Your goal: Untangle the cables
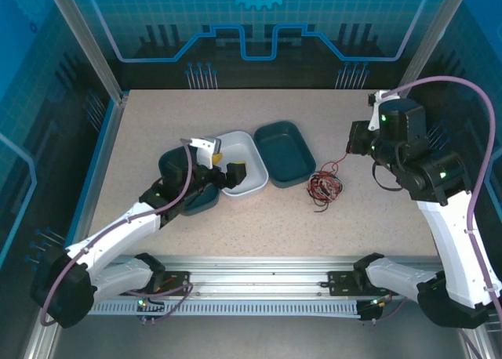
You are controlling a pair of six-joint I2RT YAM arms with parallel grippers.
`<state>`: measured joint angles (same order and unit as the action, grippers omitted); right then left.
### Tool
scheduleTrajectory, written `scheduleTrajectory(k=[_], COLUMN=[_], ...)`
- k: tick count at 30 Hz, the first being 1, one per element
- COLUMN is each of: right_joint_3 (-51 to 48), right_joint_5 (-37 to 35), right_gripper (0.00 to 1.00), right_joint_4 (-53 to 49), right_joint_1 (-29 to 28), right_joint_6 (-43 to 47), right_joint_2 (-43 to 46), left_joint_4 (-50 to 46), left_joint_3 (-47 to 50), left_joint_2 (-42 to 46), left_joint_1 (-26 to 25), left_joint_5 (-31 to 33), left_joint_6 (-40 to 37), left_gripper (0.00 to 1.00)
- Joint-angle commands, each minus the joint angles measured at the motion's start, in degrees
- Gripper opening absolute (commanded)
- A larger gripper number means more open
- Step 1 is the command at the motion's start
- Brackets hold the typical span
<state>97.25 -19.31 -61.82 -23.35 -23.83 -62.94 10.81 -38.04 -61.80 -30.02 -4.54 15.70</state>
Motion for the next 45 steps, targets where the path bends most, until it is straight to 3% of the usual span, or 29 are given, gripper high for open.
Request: scheduleTrajectory(k=[1, 9, 25, 37, 45], right_joint_3=[4.2, 13.4, 24.8, 27.0, 27.3], right_joint_5=[-0.9, -3.4, -17.8, -15.1, -18.2], right_gripper=[0.00, 0.00, 0.00, 0.00, 0.00], right_joint_4=[-1.9, -3.5, 0.5, 8.8, 20.3], right_joint_1=[-0.8, -0.8, -0.8, -0.8, -0.8], right_joint_6=[2.7, 6.3, 15.6, 18.5, 25.2], right_joint_2=[-0.1, -0.9, -7.3, -6.1, -4.0], left_joint_4=[1.7, 2.2, 4.1, 2.9, 2.7], left_joint_3=[-2.7, -4.3, -6.2, -6.7, -6.4], left_joint_2=[-1.1, -3.7, -7.9, -7.3, -7.1], left_joint_1=[-1.2, -2.6, -4.1, -4.2, -4.2], left_joint_5=[-2.8, -3.4, -4.7, -4.0, -3.5], left_joint_6=[-2.3, -2.2, -1.3, -2.3, -2.2], left_gripper=[0.99, 0.99, 0.99, 0.99, 0.99])
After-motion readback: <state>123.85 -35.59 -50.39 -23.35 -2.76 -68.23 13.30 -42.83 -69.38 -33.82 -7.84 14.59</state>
